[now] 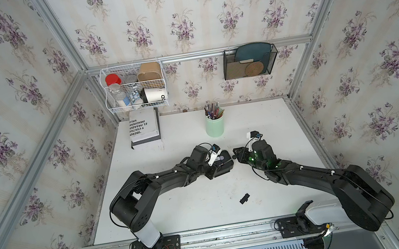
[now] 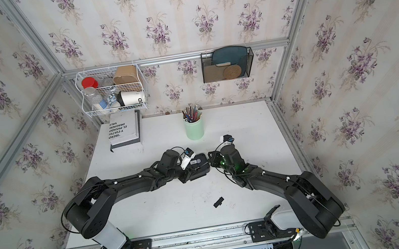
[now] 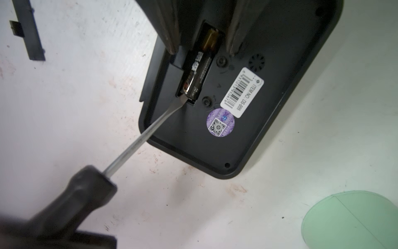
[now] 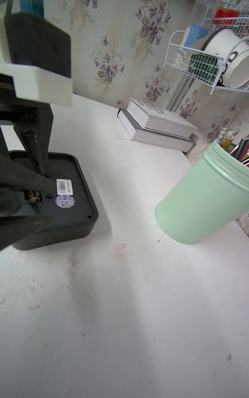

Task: Remove the battery from the alarm
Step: Release the battery from the alarm.

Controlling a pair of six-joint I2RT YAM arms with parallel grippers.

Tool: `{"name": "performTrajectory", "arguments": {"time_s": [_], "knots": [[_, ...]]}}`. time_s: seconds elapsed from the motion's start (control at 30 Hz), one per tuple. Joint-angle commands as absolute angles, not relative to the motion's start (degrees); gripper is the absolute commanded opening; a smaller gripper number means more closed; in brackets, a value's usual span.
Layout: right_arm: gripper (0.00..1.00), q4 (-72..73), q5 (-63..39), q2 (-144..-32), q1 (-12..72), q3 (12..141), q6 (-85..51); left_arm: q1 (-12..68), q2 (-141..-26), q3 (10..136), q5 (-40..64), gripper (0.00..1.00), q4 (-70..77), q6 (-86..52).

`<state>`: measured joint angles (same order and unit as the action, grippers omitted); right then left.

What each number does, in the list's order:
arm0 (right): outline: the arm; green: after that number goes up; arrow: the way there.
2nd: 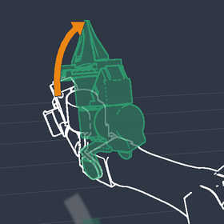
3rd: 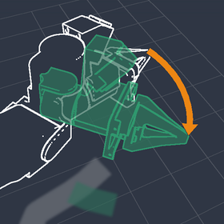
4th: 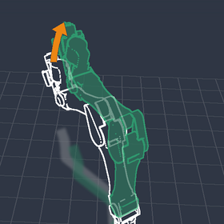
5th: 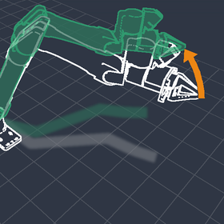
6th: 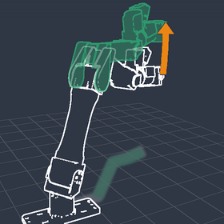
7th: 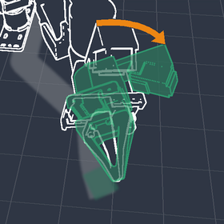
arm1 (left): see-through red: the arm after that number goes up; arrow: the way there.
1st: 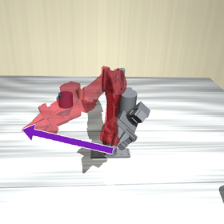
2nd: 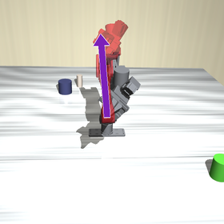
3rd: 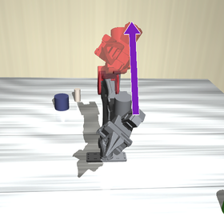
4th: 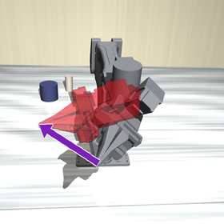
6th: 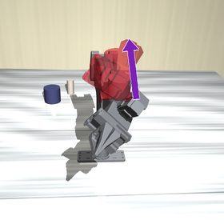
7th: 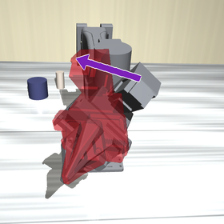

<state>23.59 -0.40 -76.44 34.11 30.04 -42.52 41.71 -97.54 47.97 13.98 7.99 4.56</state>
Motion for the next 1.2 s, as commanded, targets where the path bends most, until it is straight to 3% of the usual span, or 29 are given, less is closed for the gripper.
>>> {"name": "performTrajectory", "arguments": {"time_s": [0.0, 0.87, 1.0, 1.17], "knots": [[0.00, 23.76, -3.43, -76.36, 34.10, 30.23, -42.46, 41.75, -98.66, 47.85, 15.18, 0.40, 5.67, 5.69], [0.00, 29.69, -7.09, -75.72, 34.91, 30.78, -47.11, 41.75, -100.78, 47.76, 17.67, 0.34, 9.63, 6.24], [0.00, 29.35, -6.48, -75.81, 35.07, 30.53, -46.80, 41.75, -101.02, 48.07, 13.82, 0.23, 10.09, 5.35], [0.00, 28.67, -5.70, -74.58, 35.07, 30.17, -46.85, 41.75, -99.61, 46.98, 12.37, 0.18, 11.77, 4.78]]}}
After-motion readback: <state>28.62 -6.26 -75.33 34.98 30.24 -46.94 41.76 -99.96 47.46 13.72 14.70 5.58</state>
